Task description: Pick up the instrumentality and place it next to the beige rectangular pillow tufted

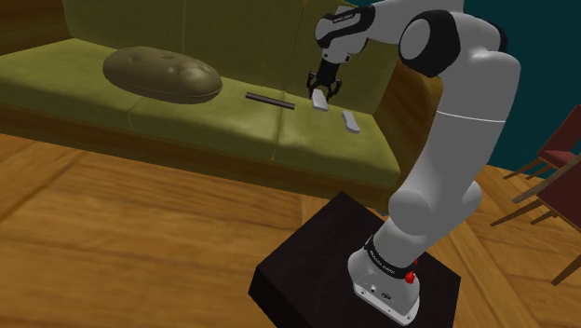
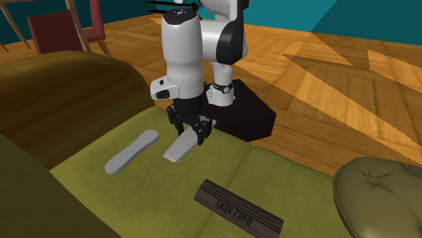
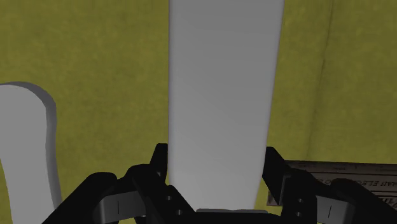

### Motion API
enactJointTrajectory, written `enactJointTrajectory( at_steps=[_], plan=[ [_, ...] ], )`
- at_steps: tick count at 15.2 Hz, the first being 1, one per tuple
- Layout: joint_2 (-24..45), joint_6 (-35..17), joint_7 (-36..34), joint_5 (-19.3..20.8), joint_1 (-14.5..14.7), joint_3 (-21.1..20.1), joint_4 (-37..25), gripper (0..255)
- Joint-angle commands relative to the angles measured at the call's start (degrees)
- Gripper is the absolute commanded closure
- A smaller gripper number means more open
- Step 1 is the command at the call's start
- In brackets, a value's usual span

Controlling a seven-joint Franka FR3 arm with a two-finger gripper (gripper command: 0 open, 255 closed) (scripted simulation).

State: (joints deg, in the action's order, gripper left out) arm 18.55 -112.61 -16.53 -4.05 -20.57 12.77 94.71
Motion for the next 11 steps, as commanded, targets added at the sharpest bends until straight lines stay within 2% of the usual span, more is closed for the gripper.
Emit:
enactJointTrajectory(
  at_steps=[1,11],
  plan=[
    [-0.5,1.4,0.0,0.1,0.0,0.1,-1.0,255],
    [-1.5,8.7,-0.3,0.5,-0.1,0.2,-7.2,255]
  ],
)
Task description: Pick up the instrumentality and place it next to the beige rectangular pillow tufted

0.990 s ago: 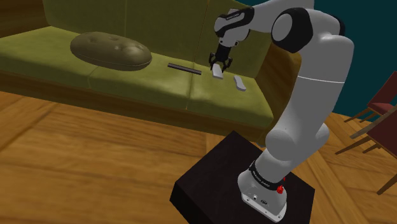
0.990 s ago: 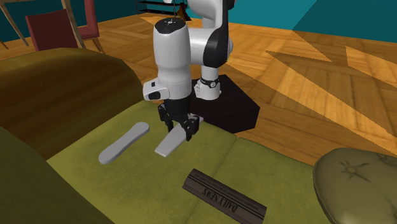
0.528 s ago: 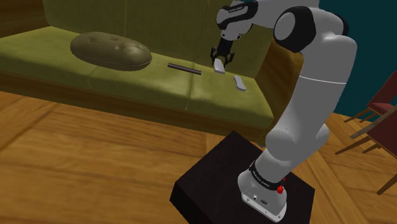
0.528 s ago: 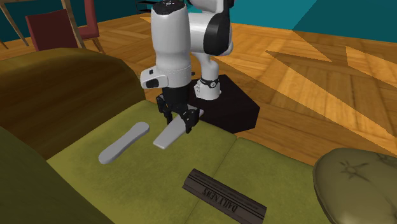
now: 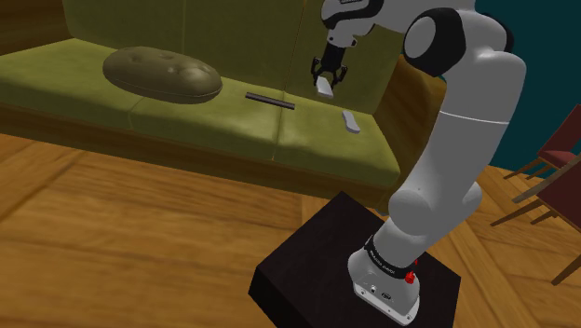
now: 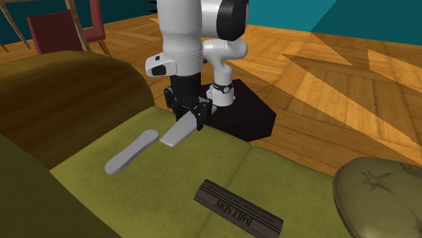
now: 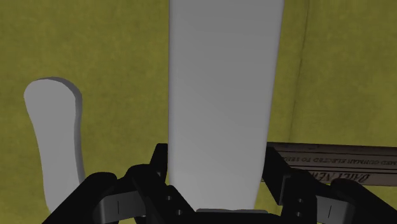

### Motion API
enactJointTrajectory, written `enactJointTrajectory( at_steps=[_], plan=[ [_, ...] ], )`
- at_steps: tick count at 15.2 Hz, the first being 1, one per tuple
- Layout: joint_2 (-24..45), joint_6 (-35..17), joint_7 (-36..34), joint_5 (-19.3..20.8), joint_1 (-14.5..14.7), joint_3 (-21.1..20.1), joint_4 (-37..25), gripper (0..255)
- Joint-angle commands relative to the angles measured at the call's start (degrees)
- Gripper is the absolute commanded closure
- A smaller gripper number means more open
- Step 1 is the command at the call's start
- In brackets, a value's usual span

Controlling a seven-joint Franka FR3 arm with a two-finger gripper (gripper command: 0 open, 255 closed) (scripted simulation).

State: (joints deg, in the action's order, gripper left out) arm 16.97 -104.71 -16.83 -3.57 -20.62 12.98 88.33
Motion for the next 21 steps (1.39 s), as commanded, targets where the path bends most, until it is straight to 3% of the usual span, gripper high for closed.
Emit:
enactJointTrajectory(
  at_steps=[1,11,21],
  plan=[
    [0.0,1.6,0.0,0.0,-0.1,0.0,-1.6,255],
    [0.5,9.5,0.0,-0.1,-0.4,0.2,-10.1,255],
    [0.8,9.8,-12.4,1.1,7.8,-4.0,-10.8,255]
  ],
)
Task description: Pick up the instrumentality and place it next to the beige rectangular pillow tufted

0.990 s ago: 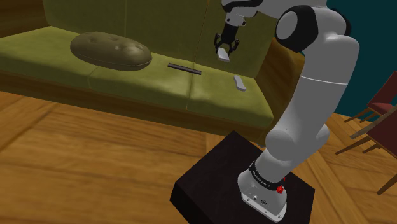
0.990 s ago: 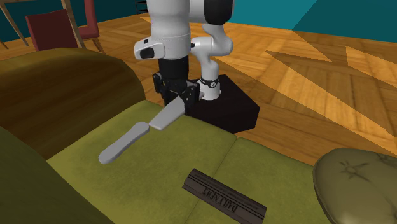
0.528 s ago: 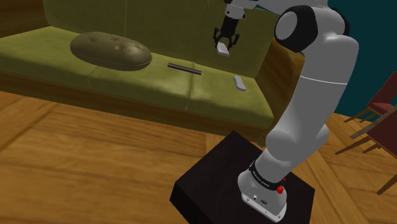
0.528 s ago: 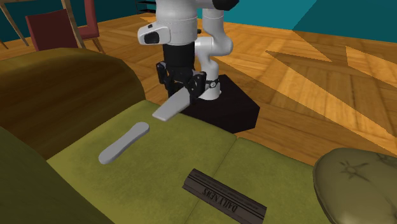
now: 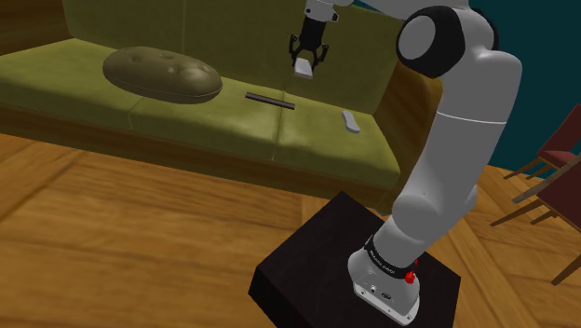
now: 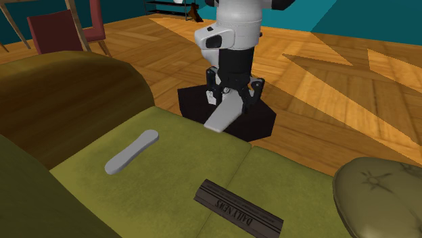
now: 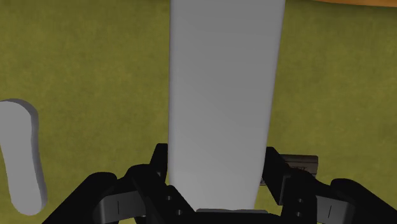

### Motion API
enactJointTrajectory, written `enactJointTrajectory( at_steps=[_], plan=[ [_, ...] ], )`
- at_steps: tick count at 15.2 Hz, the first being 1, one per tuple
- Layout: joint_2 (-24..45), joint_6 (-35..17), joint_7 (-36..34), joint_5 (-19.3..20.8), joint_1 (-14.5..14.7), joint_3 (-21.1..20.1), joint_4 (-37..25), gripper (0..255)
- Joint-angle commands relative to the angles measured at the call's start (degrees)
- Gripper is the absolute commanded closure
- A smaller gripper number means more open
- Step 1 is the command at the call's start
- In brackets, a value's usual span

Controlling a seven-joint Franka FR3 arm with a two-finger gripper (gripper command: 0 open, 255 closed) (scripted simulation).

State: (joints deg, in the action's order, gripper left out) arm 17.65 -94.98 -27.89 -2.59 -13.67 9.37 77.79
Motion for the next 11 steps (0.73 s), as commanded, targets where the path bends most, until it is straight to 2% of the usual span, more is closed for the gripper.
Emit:
enactJointTrajectory(
  at_steps=[1,6,11],
  plan=[
    [0.5,0.3,-2.5,0.2,1.6,-0.8,-0.8,255],
    [3.3,1.7,-8.4,0.5,5.4,-2.8,-5.1,255],
    [8.0,4.2,-14.0,0.7,9.2,-4.5,-12.3,255]
  ],
)
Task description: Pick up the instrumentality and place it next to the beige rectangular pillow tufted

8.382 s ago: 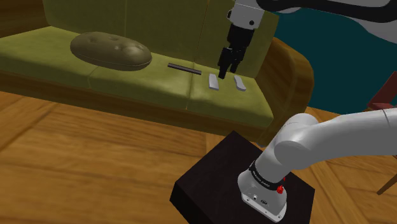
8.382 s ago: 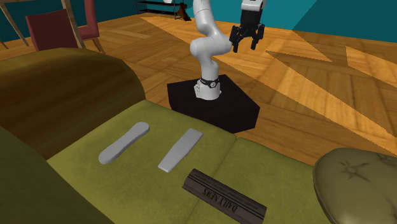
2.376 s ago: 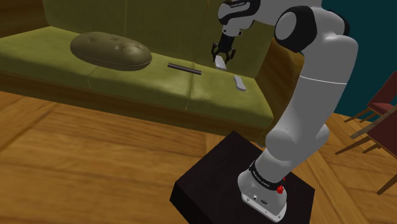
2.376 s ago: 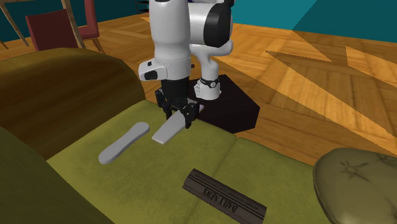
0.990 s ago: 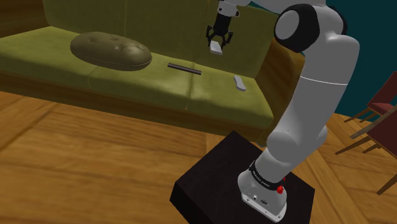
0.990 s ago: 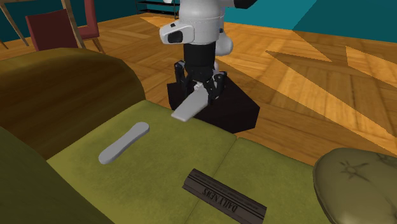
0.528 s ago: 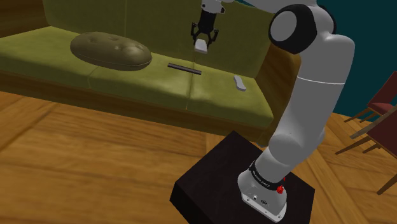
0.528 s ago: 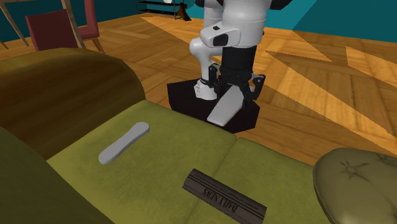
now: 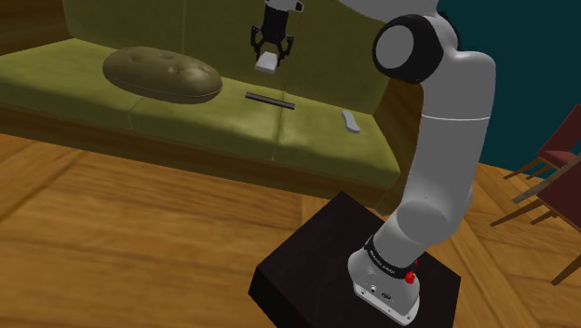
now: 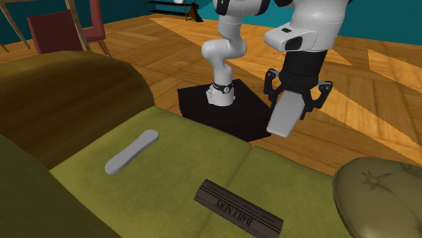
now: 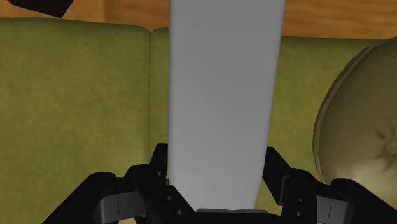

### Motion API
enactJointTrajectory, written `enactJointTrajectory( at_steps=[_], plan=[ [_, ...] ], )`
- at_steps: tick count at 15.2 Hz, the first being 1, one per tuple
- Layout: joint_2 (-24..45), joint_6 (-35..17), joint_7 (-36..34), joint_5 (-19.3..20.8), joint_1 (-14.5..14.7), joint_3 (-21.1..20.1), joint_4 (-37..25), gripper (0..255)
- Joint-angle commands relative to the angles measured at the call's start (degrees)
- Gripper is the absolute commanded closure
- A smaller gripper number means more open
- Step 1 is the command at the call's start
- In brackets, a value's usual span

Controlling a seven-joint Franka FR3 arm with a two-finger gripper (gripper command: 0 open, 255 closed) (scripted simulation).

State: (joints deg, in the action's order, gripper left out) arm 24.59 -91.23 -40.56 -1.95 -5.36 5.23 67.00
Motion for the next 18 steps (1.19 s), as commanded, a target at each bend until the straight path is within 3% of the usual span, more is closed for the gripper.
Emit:
enactJointTrajectory(
  at_steps=[1,5,8,12,18],
  plan=[
    [2.3,1.2,-2.4,0.1,1.6,-0.7,-3.4,255],
    [8.6,5.1,-6.6,0.2,4.5,-1.8,-13.7,255],
    [16.2,10.2,-9.4,0.2,6.5,-2.4,-26.4,255],
    [12.6,4.5,-9.4,0.3,6.8,-2.3,-17.1,255],
    [10.1,-1.9,-9.3,0.4,7.0,-2.3,-8.3,255]
  ],
)
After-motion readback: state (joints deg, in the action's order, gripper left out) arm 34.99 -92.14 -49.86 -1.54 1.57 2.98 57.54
